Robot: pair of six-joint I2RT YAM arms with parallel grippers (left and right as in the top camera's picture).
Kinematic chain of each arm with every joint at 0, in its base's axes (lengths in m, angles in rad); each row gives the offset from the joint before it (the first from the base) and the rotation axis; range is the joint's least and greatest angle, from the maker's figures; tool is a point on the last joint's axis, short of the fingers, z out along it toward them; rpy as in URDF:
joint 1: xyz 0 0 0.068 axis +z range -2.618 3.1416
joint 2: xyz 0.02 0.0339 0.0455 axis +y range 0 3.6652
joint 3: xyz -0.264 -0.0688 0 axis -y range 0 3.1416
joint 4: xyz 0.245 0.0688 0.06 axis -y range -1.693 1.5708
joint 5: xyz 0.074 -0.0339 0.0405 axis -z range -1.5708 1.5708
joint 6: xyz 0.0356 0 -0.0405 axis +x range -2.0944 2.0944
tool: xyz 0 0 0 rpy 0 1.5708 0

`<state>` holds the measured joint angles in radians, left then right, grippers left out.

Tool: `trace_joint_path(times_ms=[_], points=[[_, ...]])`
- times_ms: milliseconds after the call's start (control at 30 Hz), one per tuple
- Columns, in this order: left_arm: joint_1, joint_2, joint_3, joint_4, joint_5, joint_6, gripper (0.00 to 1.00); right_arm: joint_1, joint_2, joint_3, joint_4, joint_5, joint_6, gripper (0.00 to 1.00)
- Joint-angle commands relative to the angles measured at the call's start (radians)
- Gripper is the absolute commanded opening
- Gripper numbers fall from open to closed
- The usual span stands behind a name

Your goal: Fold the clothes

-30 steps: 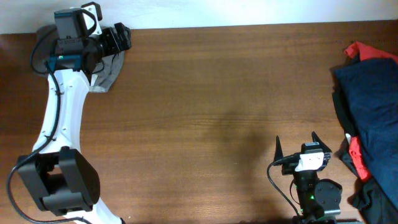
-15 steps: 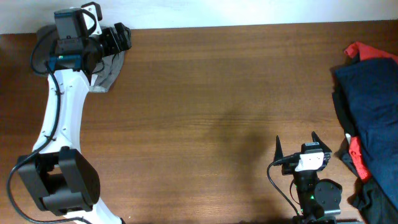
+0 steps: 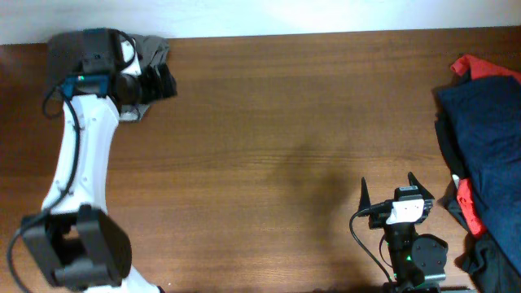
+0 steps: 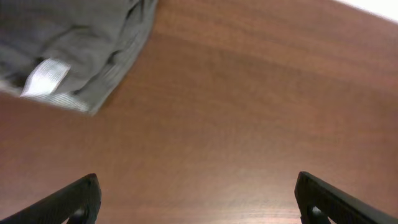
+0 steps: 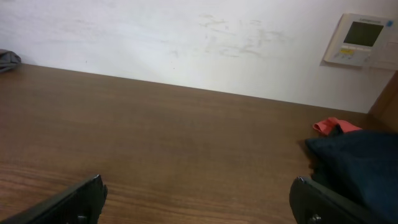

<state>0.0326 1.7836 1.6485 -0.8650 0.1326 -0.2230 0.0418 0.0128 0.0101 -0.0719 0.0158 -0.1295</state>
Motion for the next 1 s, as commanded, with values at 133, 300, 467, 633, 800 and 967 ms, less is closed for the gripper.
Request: trace_joint_path(times_ms=[133,300,467,633,800,967], points=[[-0.208,-0.341,-0.349,0.163,-0.467,0.020,0.99,-0.004,-0.008,-0.005,-0.008,0.019,0.011,0.99],[-0.242,-0.531,-0.648,0.393,-0.504,0.020,0.99,-0.004,-0.008,-0.005,-0.008,0.019,0.011,0.99],[-0.237,-0.723,-0.962,0.699,-0.507,0.038,0.99,-0.004,-0.008,-0.005,-0.008,0.019,0.011,0.99],[-0.237,-0.838,-1.188,0.955,-0.504,0.103,0.99,-0.004,-0.008,-0.005,-0.008,0.019,0.011,0.99],[-0.237,-0.937,-1.348,1.090,-0.521,0.106,0.99,-0.004,-0.008,-0.005,-0.007,0.019,0.011,0.99],[-0.235,-1.103,-1.467,1.146,-0.521,0.125,0.99,-0.004,-0.008,-0.005,-0.008,0.019,0.011,0.99]])
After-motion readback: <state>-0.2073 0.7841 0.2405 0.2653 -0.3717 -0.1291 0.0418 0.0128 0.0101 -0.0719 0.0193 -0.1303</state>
